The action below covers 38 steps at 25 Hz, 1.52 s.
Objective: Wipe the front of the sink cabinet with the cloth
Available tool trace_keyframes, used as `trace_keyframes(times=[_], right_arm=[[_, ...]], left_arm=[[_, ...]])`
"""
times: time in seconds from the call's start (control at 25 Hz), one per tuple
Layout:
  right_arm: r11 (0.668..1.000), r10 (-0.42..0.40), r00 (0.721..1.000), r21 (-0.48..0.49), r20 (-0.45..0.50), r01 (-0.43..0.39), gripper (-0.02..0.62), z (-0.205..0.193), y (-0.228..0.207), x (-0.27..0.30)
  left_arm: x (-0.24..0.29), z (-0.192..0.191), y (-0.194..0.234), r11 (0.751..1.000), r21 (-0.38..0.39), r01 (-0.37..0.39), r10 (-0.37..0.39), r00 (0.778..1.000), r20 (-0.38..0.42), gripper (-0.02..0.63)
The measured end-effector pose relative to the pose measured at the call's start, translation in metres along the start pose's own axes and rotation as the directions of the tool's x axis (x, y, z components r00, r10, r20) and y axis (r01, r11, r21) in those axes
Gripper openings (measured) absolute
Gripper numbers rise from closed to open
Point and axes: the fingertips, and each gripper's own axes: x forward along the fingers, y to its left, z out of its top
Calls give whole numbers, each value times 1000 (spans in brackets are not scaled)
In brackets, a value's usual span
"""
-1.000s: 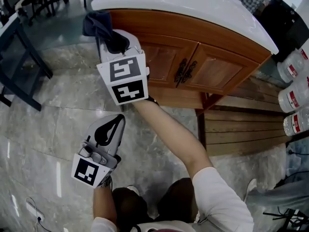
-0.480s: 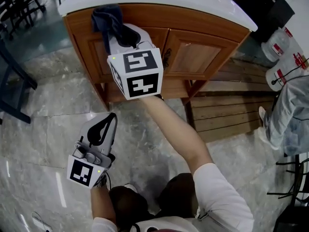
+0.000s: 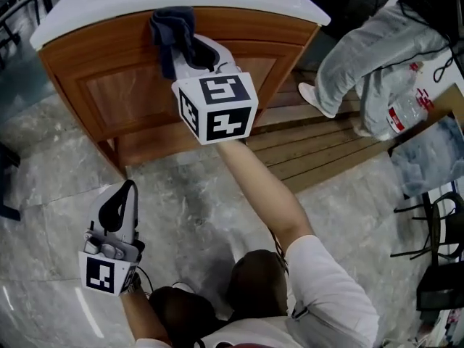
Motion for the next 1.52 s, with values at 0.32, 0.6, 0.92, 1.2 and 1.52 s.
trace_keyframes(times=[0.32, 0.6, 0.92, 1.2, 1.52], right_arm=[[996, -90, 995, -30, -32, 89, 75, -7, -54, -19], [970, -242, 969, -43, -45, 240, 81, -17, -119, -44], [922, -388, 920, -24, -62, 387, 81, -23, -195, -70], [865, -500, 861, -2, -87, 502, 80, -28, -251, -93], [839, -541, 835, 3, -101, 544, 71, -35, -285, -103]], left_arm=[[-2, 4, -5, 1000, -14, -9, 9, 1000, 21, 0], [-2, 9, -16, 1000, -5, 20, -20, 1000, 20, 0], [-6, 7, -29, 999, 43, 29, -28, 999, -26, 0], [-5, 12, -38, 998, 55, 43, -42, 999, -22, 0], [4, 14, -42, 998, 6, 59, -59, 998, 22, 0]])
